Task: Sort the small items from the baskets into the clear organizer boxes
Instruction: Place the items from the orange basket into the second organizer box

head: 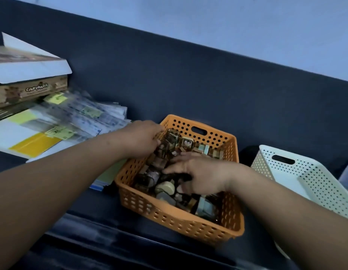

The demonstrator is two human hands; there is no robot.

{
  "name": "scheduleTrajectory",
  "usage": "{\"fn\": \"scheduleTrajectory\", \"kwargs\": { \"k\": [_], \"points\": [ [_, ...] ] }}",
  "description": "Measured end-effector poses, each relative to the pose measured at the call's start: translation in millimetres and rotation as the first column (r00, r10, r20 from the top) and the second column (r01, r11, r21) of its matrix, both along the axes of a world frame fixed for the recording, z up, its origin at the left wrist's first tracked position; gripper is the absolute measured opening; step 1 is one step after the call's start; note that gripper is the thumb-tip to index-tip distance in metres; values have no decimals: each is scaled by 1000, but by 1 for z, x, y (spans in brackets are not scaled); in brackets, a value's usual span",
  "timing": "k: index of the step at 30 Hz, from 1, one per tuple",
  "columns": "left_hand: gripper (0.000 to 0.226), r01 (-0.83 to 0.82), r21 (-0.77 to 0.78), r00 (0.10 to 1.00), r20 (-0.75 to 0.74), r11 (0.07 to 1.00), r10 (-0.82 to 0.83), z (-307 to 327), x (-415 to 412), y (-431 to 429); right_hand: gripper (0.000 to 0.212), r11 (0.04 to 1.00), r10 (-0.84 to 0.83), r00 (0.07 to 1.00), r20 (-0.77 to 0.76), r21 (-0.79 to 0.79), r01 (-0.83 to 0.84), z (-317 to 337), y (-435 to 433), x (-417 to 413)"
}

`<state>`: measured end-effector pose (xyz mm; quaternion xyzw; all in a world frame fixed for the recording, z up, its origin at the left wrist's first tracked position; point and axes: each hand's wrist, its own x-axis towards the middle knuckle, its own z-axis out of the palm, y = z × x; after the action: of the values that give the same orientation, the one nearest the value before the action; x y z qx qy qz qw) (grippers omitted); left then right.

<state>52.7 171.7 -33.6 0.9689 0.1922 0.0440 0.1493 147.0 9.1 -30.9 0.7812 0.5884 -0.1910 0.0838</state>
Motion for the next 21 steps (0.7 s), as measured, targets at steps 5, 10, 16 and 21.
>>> {"fn": "scheduleTrajectory", "kwargs": {
  "k": [5, 10, 16, 21],
  "points": [
    [49, 89, -79, 996, 37, 993, -86, -9, 11, 9, 8, 974, -102, 994, -24, 203, 105, 5, -4, 21],
    [53, 105, -167, 992, 81, 980, -93, -18, 19, 18, 48, 989, -4, 997, -77, 149, 15, -7, 15, -2],
    [53, 101, -131, 991, 96, 986, -89, -15, 20, 23, 48, 999, 44, 999, 5, 4, -44, -4, 13, 1],
    [41, 95, -99, 991, 106, 991, -85, -13, 23, 26, 33, 978, 24, 1000, 5, 209, -24, -4, 15, 15]
  ]
}}
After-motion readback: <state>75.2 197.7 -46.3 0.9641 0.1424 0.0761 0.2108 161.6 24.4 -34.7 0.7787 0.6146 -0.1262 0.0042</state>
